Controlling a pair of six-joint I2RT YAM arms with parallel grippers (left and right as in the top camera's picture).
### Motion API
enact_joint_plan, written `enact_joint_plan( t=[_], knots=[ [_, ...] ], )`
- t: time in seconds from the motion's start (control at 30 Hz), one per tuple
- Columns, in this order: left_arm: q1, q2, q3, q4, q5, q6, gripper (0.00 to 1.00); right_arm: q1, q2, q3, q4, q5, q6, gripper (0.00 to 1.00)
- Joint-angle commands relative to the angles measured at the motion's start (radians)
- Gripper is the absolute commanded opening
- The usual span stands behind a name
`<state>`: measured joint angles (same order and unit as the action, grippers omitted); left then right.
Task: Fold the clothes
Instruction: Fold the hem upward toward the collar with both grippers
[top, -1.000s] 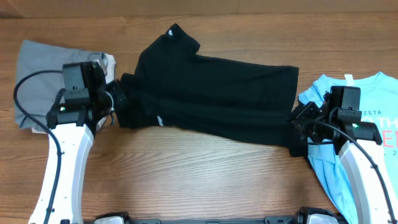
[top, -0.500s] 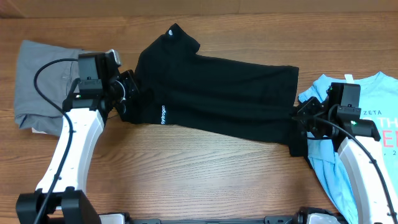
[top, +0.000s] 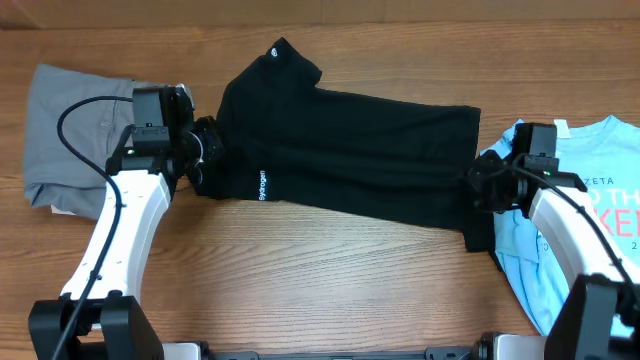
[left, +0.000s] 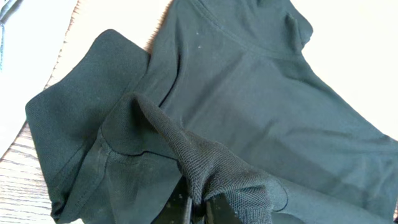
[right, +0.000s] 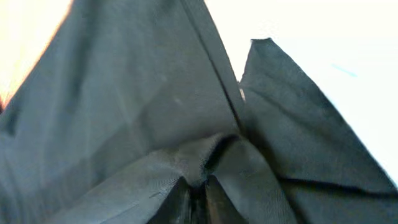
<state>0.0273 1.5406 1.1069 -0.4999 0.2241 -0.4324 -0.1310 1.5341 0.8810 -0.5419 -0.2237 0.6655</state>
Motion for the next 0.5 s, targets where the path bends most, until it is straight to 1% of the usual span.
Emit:
enact_joint_plan(
  t=[0.0, 0.03, 0.07, 0.1, 0.17, 0.23, 0.37, 0.47],
  knots=[
    [-0.008, 0.025, 0.024, 0.010, -0.025, 0.010, 0.22, -0.004, 0.014, 0.024, 0.014, -0.005, -0.011, 0.43],
    [-0.009, 0.028, 0.024, 0.011, -0.025, 0.011, 0.31, -0.004, 0.014, 0.024, 0.015, -0.005, -0.023, 0.47],
    [-0.009, 0.030, 0.024, 0.012, -0.025, 0.013, 0.44, -0.006, 0.011, 0.025, 0.015, -0.005, -0.037, 0.50],
    [-0.009, 0.030, 0.024, 0.014, -0.025, 0.017, 0.50, -0.010, 0.008, 0.027, 0.013, -0.005, -0.051, 0.52],
    [-0.007, 0.030, 0.024, 0.015, -0.024, 0.032, 0.58, -0.016, 0.003, 0.034, 0.000, -0.006, -0.084, 0.52],
    [-0.006, 0.030, 0.024, 0.011, -0.011, 0.049, 0.62, -0.017, -0.003, 0.045, -0.030, -0.010, -0.119, 0.52],
    [-0.009, 0.030, 0.024, -0.032, 0.092, 0.074, 0.63, -0.016, -0.007, 0.060, -0.119, -0.017, -0.143, 0.52],
    [-0.019, 0.030, 0.024, -0.076, 0.086, 0.084, 0.64, -0.016, -0.007, 0.060, -0.196, -0.016, -0.142, 0.52]
  ],
)
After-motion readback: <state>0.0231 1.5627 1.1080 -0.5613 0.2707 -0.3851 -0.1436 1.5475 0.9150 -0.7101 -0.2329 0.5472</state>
